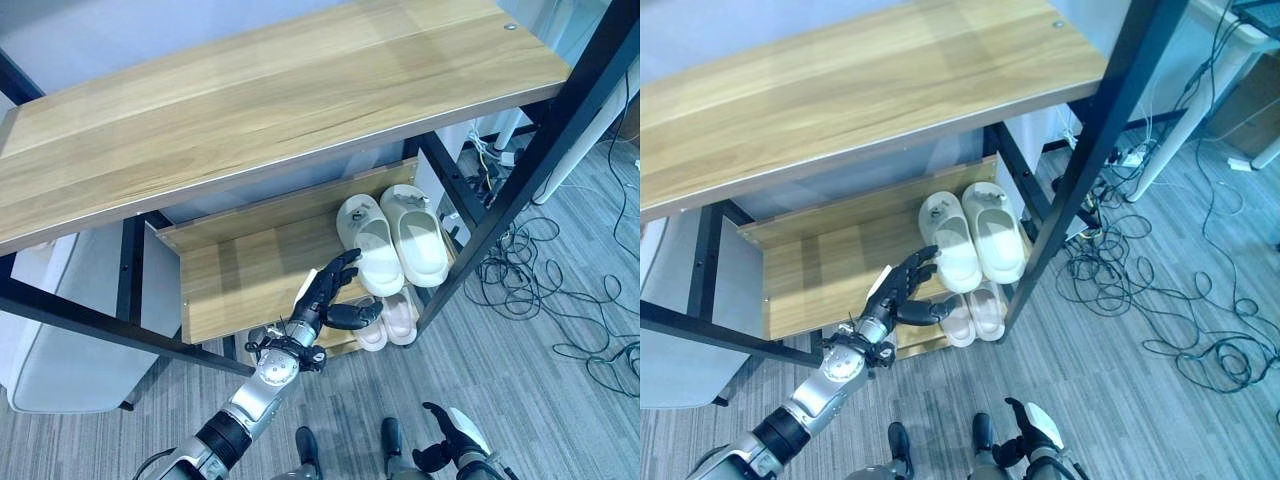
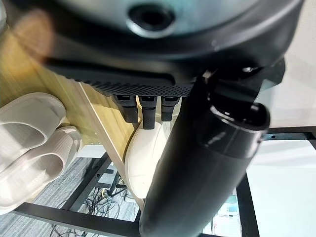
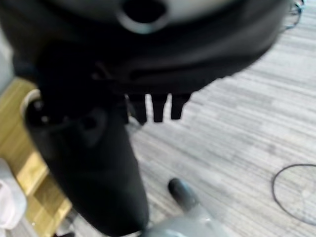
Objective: Arrange the slippers neatly on the shoe rack.
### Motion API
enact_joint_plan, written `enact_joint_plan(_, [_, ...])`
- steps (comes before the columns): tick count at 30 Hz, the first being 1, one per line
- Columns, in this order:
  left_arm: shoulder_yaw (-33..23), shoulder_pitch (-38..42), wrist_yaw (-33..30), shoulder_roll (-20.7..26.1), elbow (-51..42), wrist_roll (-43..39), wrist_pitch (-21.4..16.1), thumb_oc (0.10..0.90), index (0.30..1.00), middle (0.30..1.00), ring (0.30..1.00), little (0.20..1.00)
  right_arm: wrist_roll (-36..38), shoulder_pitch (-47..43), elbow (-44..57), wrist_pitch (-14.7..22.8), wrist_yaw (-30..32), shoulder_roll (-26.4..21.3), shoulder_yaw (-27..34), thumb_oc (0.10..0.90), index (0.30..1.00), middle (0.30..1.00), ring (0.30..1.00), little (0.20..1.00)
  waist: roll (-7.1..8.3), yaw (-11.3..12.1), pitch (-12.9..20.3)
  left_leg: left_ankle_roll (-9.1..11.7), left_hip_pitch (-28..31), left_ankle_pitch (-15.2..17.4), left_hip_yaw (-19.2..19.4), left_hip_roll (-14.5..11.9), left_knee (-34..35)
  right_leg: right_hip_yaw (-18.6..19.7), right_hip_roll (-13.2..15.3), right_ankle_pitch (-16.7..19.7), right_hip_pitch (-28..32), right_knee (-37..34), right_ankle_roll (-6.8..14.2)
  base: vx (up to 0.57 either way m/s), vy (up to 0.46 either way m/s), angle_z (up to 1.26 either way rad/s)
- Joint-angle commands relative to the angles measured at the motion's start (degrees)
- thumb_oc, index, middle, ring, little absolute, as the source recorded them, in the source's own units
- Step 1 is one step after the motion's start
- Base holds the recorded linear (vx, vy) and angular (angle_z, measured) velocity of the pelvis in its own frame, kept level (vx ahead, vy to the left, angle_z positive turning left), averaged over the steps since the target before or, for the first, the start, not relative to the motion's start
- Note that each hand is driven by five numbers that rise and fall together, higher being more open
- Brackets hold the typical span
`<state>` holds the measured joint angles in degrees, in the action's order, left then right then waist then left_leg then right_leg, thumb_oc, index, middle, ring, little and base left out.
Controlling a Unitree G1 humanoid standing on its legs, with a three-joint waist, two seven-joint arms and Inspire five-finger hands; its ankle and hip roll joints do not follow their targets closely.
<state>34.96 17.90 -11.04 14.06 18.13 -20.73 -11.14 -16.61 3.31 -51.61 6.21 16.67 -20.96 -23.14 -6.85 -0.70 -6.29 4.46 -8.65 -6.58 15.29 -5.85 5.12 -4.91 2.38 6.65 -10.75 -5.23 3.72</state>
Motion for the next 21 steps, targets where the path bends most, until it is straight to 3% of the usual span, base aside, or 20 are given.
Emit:
enact_joint_plan(1, [0.5, 7.9, 0.5, -4.7, 0.0, 1.8, -4.5, 0.8, 0.9, 0.9, 0.9, 0.9, 1.1, 1.6, 0.4, 2.2, 1.2, -0.2, -1.2, 0.8, 0.9, 0.9, 0.9, 0.9, 0.98, -0.4, 2.2, 1.7, -1.4, -0.1, 0.4, 1.7, -0.1, -6.3, 2.8, -1.6, -3.2, 2.2, 4.9, 0.0, 0.0, 0.0])
enact_joint_plan(14, [-6.0, 3.4, 3.2, 2.4, -14.5, -3.1, -5.6, 0.8, 0.9, 0.9, 0.9, 0.9, 0.7, 1.7, -1.0, 1.6, -0.6, 0.8, -0.2, 0.8, 0.9, 0.9, 0.9, 0.9, 2.63, 1.6, 3.5, 1.8, -0.5, 0.1, -0.9, 1.8, -0.1, -8.6, 3.5, -1.8, -0.9, 2.1, 5.1, 0.0, 0.013, 0.08])
enact_joint_plan(21, [-10.6, -3.4, 6.7, 7.7, -23.3, -4.8, -5.6, 0.8, 0.9, 0.9, 0.9, 0.9, 0.0, 1.6, -2.0, 1.4, -1.9, 1.4, 0.0, 0.8, 0.9, 0.9, 0.9, 0.9, 4.06, 2.7, 4.4, 1.9, 0.7, 0.4, -1.3, 2.0, -0.1, -9.7, 3.7, -2.0, 0.7, 2.1, 5.1, 0.01, 0.032, 0.06])
